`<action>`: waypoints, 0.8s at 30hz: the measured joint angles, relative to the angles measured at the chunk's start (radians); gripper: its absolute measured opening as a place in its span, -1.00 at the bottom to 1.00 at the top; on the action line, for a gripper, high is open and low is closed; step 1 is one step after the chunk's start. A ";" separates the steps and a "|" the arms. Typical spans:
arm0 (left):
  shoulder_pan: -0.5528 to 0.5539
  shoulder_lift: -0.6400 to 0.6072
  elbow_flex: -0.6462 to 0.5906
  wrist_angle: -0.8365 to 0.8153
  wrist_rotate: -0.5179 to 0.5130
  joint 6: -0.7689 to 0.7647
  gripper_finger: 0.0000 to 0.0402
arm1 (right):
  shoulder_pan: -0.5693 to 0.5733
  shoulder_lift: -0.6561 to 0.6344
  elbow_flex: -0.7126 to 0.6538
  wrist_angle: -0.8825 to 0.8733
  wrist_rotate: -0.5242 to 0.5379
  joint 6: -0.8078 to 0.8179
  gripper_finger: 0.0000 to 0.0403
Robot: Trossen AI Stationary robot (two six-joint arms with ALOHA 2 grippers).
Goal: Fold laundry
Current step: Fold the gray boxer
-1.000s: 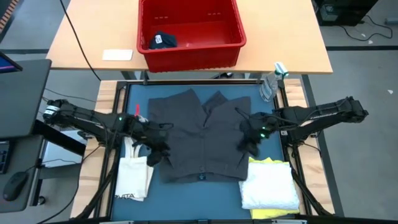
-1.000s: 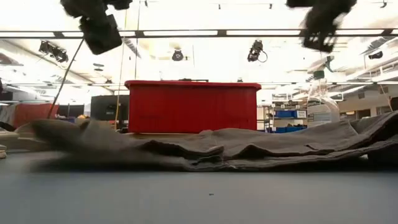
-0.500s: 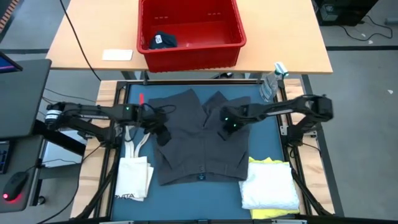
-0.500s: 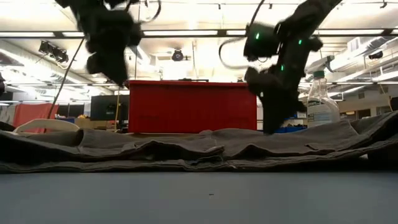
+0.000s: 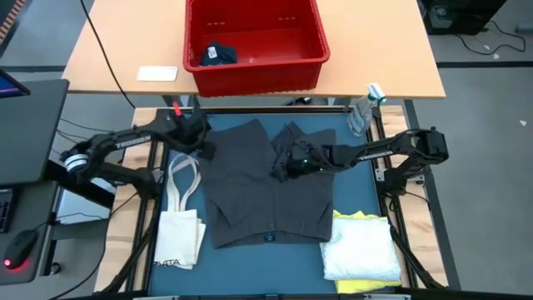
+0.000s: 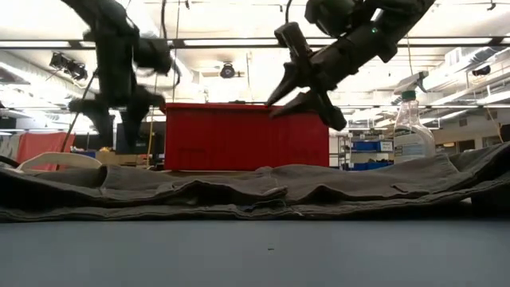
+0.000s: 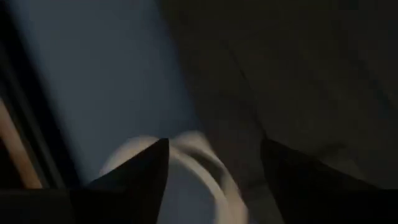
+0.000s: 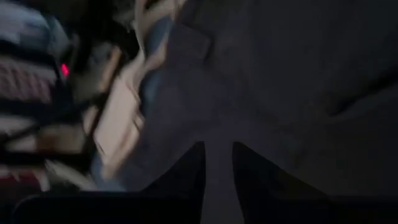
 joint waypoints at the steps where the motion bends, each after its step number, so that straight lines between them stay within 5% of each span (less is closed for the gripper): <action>1: 0.045 0.019 -0.012 0.038 0.000 0.029 0.31 | 0.005 0.000 0.000 0.016 0.012 0.020 -0.57; 7: 0.249 0.130 -0.085 0.261 0.121 0.203 0.37 | 0.045 0.005 0.000 0.010 0.037 0.086 -0.57; 14: 0.323 0.264 -0.086 0.437 0.190 0.305 0.31 | 0.134 0.005 0.003 0.004 0.166 0.191 -0.57; 24: 0.271 0.340 -0.046 0.430 0.239 0.509 -0.61 | 0.241 0.091 0.207 -0.149 0.251 0.131 -0.58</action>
